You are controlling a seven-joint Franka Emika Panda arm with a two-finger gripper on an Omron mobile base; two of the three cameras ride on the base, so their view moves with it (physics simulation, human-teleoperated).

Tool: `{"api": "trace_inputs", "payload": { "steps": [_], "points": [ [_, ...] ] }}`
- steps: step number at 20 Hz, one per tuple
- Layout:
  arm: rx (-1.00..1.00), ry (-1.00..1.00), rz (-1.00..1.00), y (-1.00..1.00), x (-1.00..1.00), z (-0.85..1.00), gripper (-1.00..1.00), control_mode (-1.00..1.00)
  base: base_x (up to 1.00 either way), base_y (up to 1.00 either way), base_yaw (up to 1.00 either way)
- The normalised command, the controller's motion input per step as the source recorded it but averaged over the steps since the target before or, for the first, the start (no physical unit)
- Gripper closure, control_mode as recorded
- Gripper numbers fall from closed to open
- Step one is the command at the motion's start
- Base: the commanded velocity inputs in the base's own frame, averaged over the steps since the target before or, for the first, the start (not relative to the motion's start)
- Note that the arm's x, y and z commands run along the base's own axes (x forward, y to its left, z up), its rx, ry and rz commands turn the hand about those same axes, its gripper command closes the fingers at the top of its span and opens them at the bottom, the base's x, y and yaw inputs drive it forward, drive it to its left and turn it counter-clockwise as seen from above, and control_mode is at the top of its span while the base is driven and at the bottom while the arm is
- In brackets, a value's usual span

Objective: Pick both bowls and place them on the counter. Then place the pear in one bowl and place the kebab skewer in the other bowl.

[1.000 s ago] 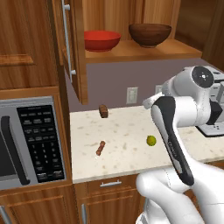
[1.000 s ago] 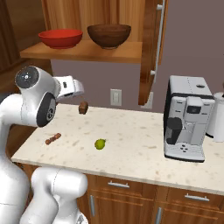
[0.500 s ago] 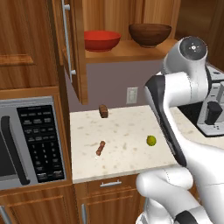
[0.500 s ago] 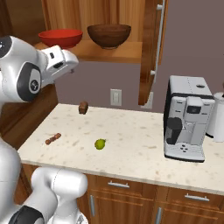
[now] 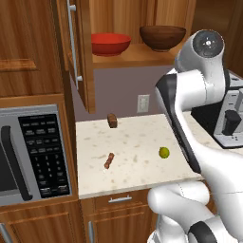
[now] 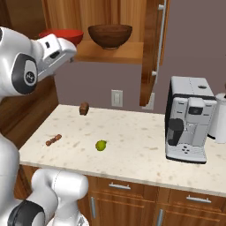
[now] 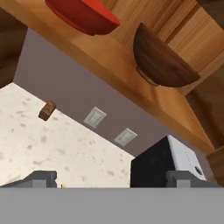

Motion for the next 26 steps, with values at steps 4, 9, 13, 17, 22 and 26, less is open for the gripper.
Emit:
{"api": "trace_inputs", "payload": {
  "steps": [4, 9, 13, 17, 22, 26],
  "points": [
    [-0.12, -0.16, 0.01, -0.14, 0.2, 0.49, -1.0, -1.0, 0.0, 0.0, 0.0],
    [-0.08, -0.02, 0.0, -0.04, 0.41, 0.53, -1.0, -1.0, 0.0, 0.0, 0.0],
    [-0.06, 0.03, 0.0, -0.01, 0.61, 0.42, -1.0, -1.0, 0.0, 0.0, 0.0],
    [-0.06, 0.1, 0.0, 0.0, 0.6, 0.2, -1.0, -1.0, 0.0, 0.0, 0.0],
    [-0.04, 0.11, 0.0, -0.11, 0.65, -0.08, -1.0, -1.0, 0.0, 0.0, 0.0],
    [-0.01, 0.05, 0.0, -0.1, 0.58, -0.02, -1.0, -1.0, 0.0, 0.0, 0.0]
  ]
}}
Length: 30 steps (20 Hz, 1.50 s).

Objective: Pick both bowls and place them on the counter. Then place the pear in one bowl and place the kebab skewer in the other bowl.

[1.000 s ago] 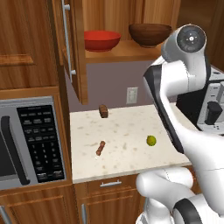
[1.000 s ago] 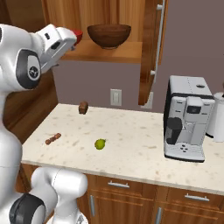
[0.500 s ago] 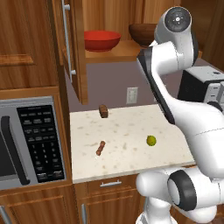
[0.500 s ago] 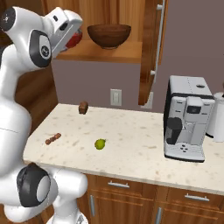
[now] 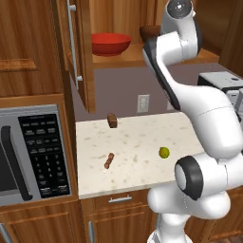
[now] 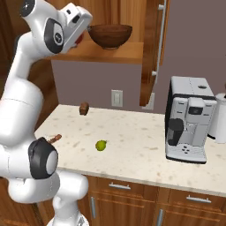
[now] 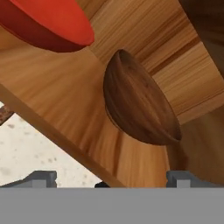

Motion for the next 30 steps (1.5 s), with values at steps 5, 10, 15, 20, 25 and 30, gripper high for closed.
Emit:
{"api": "trace_inputs", "payload": {
  "steps": [5, 10, 15, 20, 25, 30],
  "points": [
    [0.0, 0.0, 0.0, -0.08, 0.46, 0.0, -1.0, -1.0, 0.0, 0.0, 0.0],
    [0.0, 0.01, 0.0, -0.04, 0.41, 0.0, -1.0, -1.0, 0.0, 0.0, 0.0],
    [0.0, 0.02, 0.0, -0.04, 0.44, 0.0, -1.0, -1.0, 0.0, 0.0, 0.0],
    [-0.01, 0.02, 0.0, -0.04, 0.36, 0.0, -1.0, -1.0, 0.0, 0.0, 0.0],
    [-0.04, 0.05, 0.0, -0.03, 0.24, -0.05, -1.0, -1.0, 0.0, 0.0, 0.0],
    [-0.03, 0.06, 0.0, -0.04, 0.23, -0.05, -1.0, -1.0, 0.0, 0.0, 0.0]
  ]
}}
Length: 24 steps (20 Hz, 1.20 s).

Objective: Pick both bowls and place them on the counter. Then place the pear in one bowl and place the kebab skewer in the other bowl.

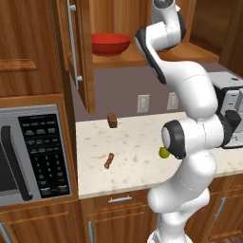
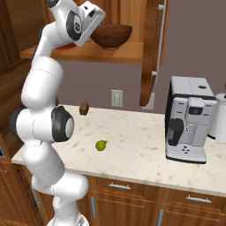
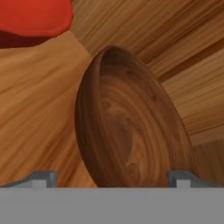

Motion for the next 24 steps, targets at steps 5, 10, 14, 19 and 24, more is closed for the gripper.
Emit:
{"api": "trace_inputs", "payload": {
  "steps": [5, 10, 14, 19, 24],
  "points": [
    [0.0, 0.06, 0.01, -0.16, 0.31, 0.0, -1.0, -1.0, 0.0, 0.0, 0.0],
    [-0.02, 0.05, 0.01, 0.0, 0.13, -0.09, -1.0, -1.0, 0.0, 0.0, 0.0],
    [-0.06, 0.1, 0.01, 0.0, 0.06, -0.23, 1.0, -1.0, 0.0, 0.0, 0.0],
    [-0.04, 0.04, 0.01, 0.0, 0.0, -0.28, 1.0, -1.0, 0.0, 0.0, 0.0],
    [0.0, 0.0, 0.0, 0.0, -0.16, -0.15, 1.0, -1.0, 0.0, 0.0, 0.0]
  ]
}}
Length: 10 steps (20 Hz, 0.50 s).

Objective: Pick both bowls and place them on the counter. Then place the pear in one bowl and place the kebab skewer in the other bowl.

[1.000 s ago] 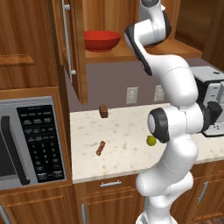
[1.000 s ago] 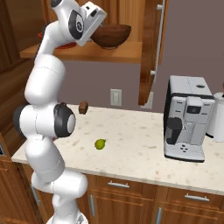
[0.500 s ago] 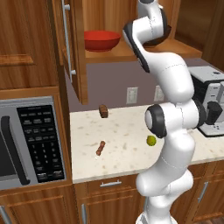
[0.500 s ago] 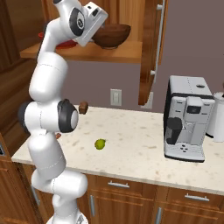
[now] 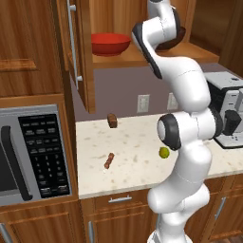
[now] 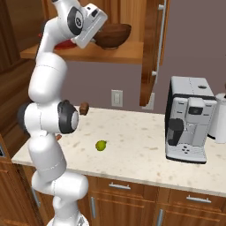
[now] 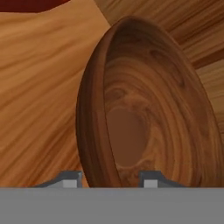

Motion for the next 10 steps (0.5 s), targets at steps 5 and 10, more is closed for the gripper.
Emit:
{"api": "trace_inputs", "payload": {
  "steps": [5, 10],
  "points": [
    [0.0, -0.06, 0.0, 0.0, -0.85, -0.07, 1.0, -1.0, 0.0, 0.0, 0.0],
    [0.0, -0.08, 0.0, 0.0, -1.0, 0.0, 1.0, -1.0, 0.0, 0.0, 0.0]
  ]
}}
